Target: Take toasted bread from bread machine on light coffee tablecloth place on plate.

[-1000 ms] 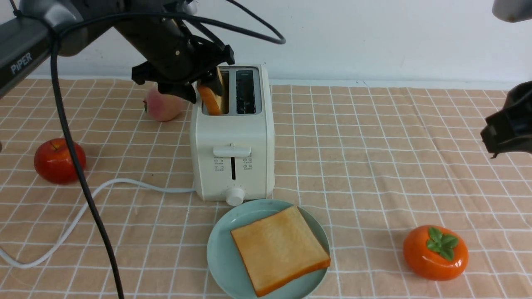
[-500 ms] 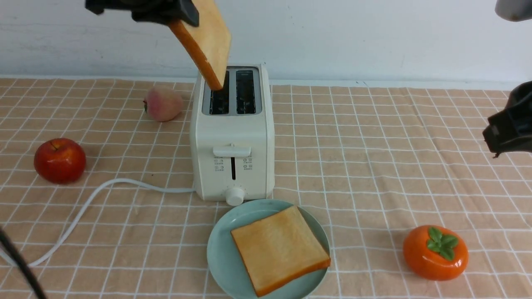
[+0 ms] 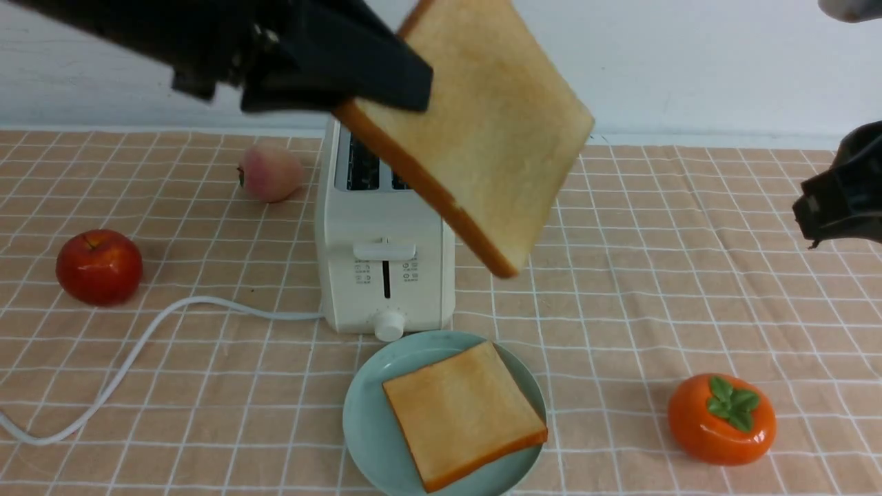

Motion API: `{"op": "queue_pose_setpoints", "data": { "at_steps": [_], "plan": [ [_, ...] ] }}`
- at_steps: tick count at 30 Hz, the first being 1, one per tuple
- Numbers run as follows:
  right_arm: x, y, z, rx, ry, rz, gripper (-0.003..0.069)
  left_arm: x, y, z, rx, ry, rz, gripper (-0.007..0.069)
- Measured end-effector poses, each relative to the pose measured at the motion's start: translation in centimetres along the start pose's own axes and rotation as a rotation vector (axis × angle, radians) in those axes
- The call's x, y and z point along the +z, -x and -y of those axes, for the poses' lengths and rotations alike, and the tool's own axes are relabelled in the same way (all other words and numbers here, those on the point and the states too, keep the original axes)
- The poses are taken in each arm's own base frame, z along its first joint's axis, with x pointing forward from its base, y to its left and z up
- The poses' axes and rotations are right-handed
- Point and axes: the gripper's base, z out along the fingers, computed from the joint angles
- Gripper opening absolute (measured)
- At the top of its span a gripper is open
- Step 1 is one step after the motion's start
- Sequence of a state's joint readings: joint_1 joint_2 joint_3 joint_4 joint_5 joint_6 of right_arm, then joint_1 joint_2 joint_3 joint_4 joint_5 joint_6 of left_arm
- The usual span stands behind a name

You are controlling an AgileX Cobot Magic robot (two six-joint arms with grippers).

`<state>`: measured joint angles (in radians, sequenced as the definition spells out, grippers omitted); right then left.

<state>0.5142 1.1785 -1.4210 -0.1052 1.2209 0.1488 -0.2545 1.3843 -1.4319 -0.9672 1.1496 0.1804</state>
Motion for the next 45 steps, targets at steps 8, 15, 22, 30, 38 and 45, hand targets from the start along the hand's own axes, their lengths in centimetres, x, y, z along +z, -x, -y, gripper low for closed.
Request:
{"op": "queue_pose_setpoints", "data": {
  "at_steps": [8,15,22,30,38,45],
  "plan": [
    [0.0,0.0,-0.2,0.009,0.025,-0.001,0.0239,7.6,-3.9,-10.7,-0.361,0.035,-0.068,0.0092],
    [0.0,0.1,-0.1,0.004,0.013,0.009,0.0239,13.1,-5.3,-16.1,-0.45,0.121,-0.058,0.0092],
    [0.0,-0.1,0.1,-0.002,-0.008,-0.01,0.0239,15.1,-5.6,-17.2,-0.378,0.261,0.008,0.0177],
    [0.0,-0.3,0.1,-0.003,-0.012,-0.03,0.0239,14.1,-5.7,-17.8,-0.285,0.407,-0.003,0.0573],
    [0.0,-0.3,0.1,-0.003,-0.012,-0.028,0.024,9.3,-4.2,-13.7,-0.086,0.536,-0.066,0.065],
    [-0.1,1.2,0.1,0.065,-0.006,0.135,0.024,3.1,-3.9,-9.7,-0.119,0.731,-0.042,0.0524]
  ]
}}
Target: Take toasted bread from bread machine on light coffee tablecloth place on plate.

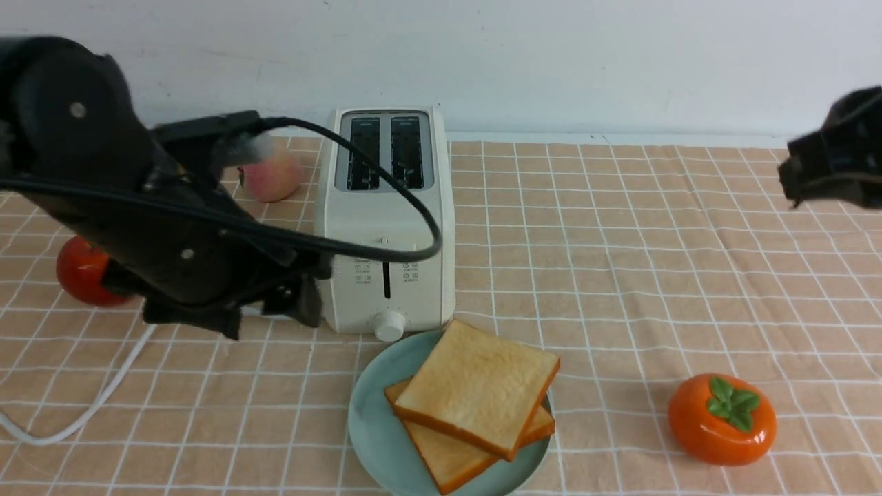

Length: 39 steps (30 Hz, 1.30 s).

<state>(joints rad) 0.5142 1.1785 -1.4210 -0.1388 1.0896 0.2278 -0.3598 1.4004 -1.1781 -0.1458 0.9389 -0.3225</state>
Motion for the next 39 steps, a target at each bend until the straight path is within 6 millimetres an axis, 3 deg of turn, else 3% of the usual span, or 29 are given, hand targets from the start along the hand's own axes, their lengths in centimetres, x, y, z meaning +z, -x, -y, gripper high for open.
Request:
{"op": "queue_pose_setpoints", "data": {
  "at_steps": [4,5,7,8,12,13,14,15,16,18,19,23,28,34,39],
  "plan": [
    [-0.1,1.3,1.0,0.043,-0.106,0.144,0.024,-5.2,-1.8,-0.8,0.02,0.049,0.069,0.0377],
    [-0.2,1.3,1.1,0.038,-0.119,0.149,0.024,-5.2,-1.8,-0.8,0.022,0.052,0.07,0.037],
    [-0.3,1.5,1.8,0.025,-0.2,0.167,0.024,-7.8,-2.9,-1.3,0.041,0.054,0.138,0.0258],
    [-0.3,1.5,1.9,0.022,-0.214,0.169,0.024,-7.9,-3.0,-1.3,0.042,0.053,0.142,0.0248],
    [-0.2,-0.4,4.2,0.057,-0.362,0.163,0.0214,-9.6,-6.4,-2.7,0.052,0.047,0.194,0.0035],
    [-0.3,-0.4,4.3,0.063,-0.367,0.167,0.021,-9.4,-6.5,-2.8,0.051,0.049,0.19,0.0027],
    [0.0,-2.2,5.5,0.099,-0.415,0.141,0.0167,-9.8,-7.9,-3.5,0.051,0.052,0.218,-0.0014],
    [0.0,-2.4,5.6,0.104,-0.42,0.139,0.0152,-9.9,-8.1,-3.5,0.05,0.052,0.223,-0.0014],
    [0.4,-4.4,6.6,0.143,-0.45,0.118,0.0083,-10.8,-9.2,-4.1,0.042,0.054,0.269,-0.0014],
    [0.6,-6.1,7.2,0.167,-0.463,0.112,0.0036,-11.6,-9.9,-4.5,0.026,0.052,0.316,-0.0014],
    [0.9,-8.4,7.5,0.193,-0.444,0.117,-0.0007,-12.6,-10.8,-5.0,-0.004,0.041,0.386,-0.0014],
    [2.4,-14.1,6.3,0.194,-0.268,0.126,-0.0019,-13.5,-12.0,-5.5,-0.06,-0.021,0.522,-0.0014],
    [4.6,-19.9,4.7,0.076,-0.068,0.236,-0.0019,-11.7,-12.5,-5.7,-0.085,-0.084,0.568,-0.0014],
    [6.1,-23.0,4.4,0.054,-0.029,0.345,-0.0019,-10.9,-12.7,-5.7,-0.102,-0.101,0.547,-0.0014],
    [6.4,-23.4,4.4,0.068,-0.025,0.346,-0.0018,-10.9,-12.7,-5.7,-0.099,-0.099,0.552,-0.0014]
  ]
}}
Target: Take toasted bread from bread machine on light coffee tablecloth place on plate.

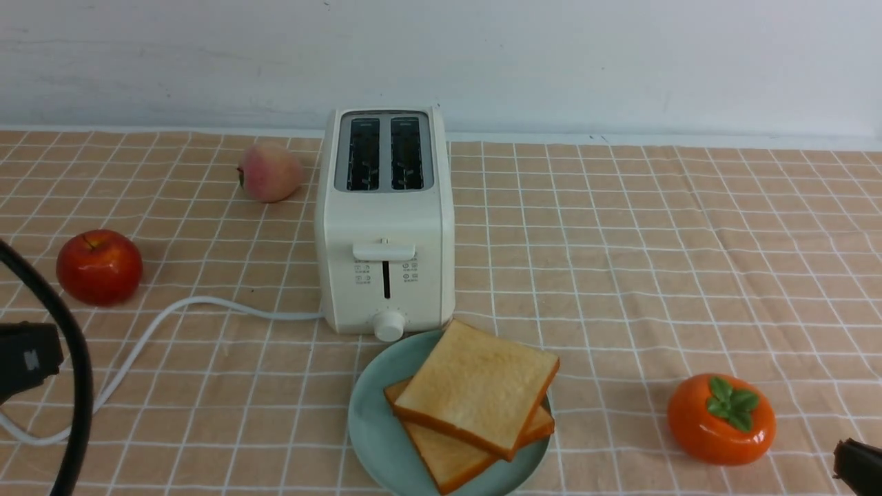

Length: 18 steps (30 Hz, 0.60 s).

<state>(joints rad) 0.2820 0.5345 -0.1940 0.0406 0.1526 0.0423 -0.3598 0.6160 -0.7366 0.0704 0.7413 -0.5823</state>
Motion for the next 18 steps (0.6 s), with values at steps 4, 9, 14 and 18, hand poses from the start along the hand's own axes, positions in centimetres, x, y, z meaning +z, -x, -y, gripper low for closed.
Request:
{"op": "queue_pose_setpoints", "data": {
  "at_steps": [4,9,14,18],
  "plan": [
    [-0.01,-0.05,0.02,-0.007,-0.001,0.007,-0.0015,0.0,0.0,-0.01,0.001,0.001,0.0,-0.0014],
    [0.0,-0.07,0.02,-0.007,-0.001,0.006,-0.0012,0.0,0.0,-0.01,0.001,0.001,0.0,-0.0014],
    [0.0,-0.07,0.02,-0.008,-0.001,0.006,-0.0009,0.0,0.0,-0.01,0.001,0.001,0.0,-0.0014],
    [0.0,-0.11,0.02,-0.008,-0.001,0.005,-0.0008,0.0,0.0,-0.01,0.001,0.001,0.0,-0.0014]
  ]
}}
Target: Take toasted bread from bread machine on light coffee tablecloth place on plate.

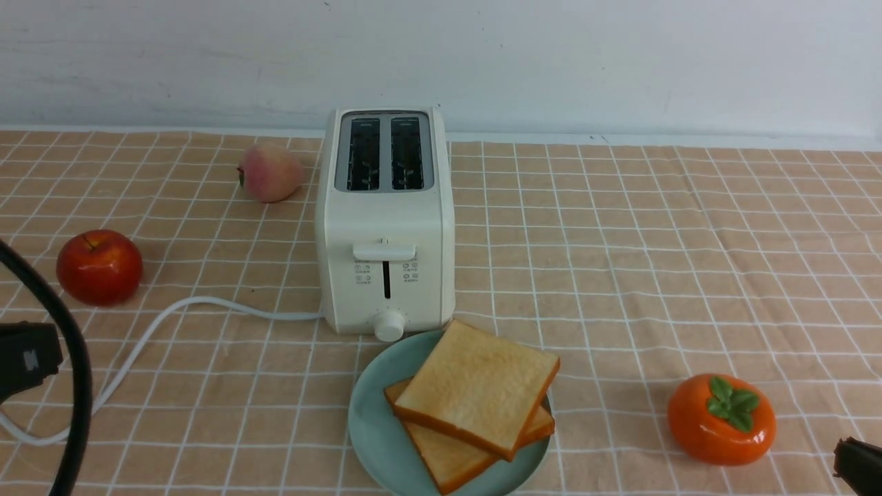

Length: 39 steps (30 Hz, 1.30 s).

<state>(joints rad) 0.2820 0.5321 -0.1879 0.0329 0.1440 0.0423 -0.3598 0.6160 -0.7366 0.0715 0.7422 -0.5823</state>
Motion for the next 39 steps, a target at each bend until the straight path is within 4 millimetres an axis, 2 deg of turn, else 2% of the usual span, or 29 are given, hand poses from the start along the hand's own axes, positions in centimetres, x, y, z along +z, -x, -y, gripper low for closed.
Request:
{"op": "queue_pose_setpoints", "data": {
  "at_steps": [2,6,8,9,10,11,15,17,22,32,39],
  "plan": [
    [0.0,0.0,0.0,-0.001,0.0,0.0,-0.0007,-0.3,-0.3,-0.2,0.004,-0.01,0.017,-0.0014],
    [0.0,0.0,0.0,-0.009,-0.001,0.0,-0.0002,-2.6,-2.7,-1.9,0.012,-0.049,0.12,-0.0014],
    [0.0,0.0,0.0,-0.009,-0.001,0.0,-0.0001,-3.0,-3.4,-2.4,0.008,-0.051,0.161,-0.0014],
    [0.0,0.0,0.0,-0.009,-0.001,0.0,0.0,-3.1,-4.8,-3.5,-0.006,-0.042,0.236,-0.0013],
    [0.0,0.0,0.0,-0.009,-0.001,0.0,0.0001,-3.1,-4.9,-3.6,-0.008,-0.041,0.244,-0.0013],
    [0.0,0.0,0.0,-0.009,-0.001,0.0,0.0001,-3.1,-6.2,-4.5,-0.024,-0.034,0.317,-0.0013],
    [0.0,0.0,0.0,-0.009,-0.001,0.0,0.0005,-1.1,-10.0,-6.9,-0.04,0.005,0.413,-0.0013],
    [0.0,0.0,0.0,-0.009,-0.001,0.0,0.0006,0.4,-11.6,-7.9,-0.026,0.021,0.399,-0.0012],
    [0.0,0.0,0.0,-0.009,-0.001,0.0,0.0013,3.0,-14.0,-9.4,0.03,0.056,0.355,-0.0008],
    [0.0,0.0,0.0,-0.009,-0.001,-0.001,0.0017,3.3,-14.0,-9.8,0.13,0.108,0.424,-0.0001],
    [0.0,0.0,0.0,-0.009,-0.001,-0.001,0.0022,3.5,-14.5,-9.7,0.261,0.118,0.358,0.0]
  ]
}}
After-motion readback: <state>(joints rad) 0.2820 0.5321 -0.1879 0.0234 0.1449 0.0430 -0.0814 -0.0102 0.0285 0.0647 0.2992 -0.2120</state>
